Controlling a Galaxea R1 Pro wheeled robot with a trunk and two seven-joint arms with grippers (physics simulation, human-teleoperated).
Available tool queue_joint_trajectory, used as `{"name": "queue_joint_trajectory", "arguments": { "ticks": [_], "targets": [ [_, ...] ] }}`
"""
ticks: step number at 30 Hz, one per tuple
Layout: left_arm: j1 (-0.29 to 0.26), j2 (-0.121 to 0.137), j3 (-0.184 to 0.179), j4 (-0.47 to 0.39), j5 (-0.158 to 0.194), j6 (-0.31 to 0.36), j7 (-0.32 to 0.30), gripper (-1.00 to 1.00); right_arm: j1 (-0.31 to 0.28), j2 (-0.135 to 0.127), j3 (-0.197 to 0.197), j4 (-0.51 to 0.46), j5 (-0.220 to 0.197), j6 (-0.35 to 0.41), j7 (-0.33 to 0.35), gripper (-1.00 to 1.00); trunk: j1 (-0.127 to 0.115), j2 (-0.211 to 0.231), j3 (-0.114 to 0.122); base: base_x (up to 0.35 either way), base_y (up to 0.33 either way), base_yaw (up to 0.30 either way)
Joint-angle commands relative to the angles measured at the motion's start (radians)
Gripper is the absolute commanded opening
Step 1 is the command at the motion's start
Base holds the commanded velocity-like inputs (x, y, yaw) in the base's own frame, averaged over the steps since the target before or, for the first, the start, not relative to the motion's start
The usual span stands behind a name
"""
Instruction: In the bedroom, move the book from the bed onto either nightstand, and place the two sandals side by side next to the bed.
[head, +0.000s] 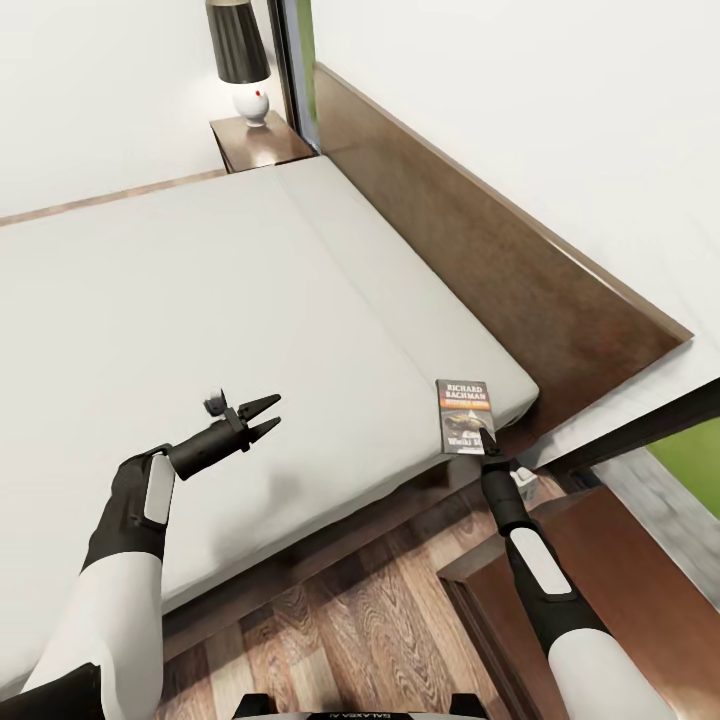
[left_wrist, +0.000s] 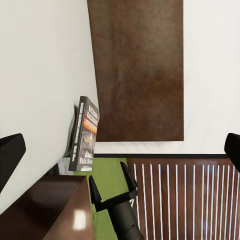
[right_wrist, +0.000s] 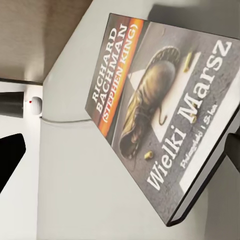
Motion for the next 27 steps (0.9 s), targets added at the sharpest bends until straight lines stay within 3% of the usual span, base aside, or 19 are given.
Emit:
{"name": "queue_joint_trajectory", "arguments": {
  "ticks": [1,8,14,27],
  "targets": [
    [-0.001,-0.001,0.003,0.000,-0.001,0.004,-0.003,1.00,0.000,0.000,0.000,0.001,-0.009,0.000,0.005,1.00,0.000,0.000,0.000,0.003,0.000,0.000],
    [-0.001,-0.001,0.003,0.001,-0.002,0.004,-0.003,1.00,0.000,0.000,-0.002,0.001,-0.010,0.000,0.005,1.00,0.000,0.000,0.000,0.000,0.000,0.000],
    [-0.001,-0.001,0.003,0.001,-0.002,0.005,-0.003,1.00,0.000,0.000,-0.003,0.000,-0.009,0.000,0.004,1.00,0.023,-0.042,-0.019,0.000,0.000,0.000],
    [-0.001,-0.001,0.003,-0.001,-0.001,0.005,-0.003,1.00,0.000,0.000,-0.003,0.000,-0.009,0.000,0.005,1.00,0.023,-0.042,-0.019,0.000,0.000,0.000]
  ]
}}
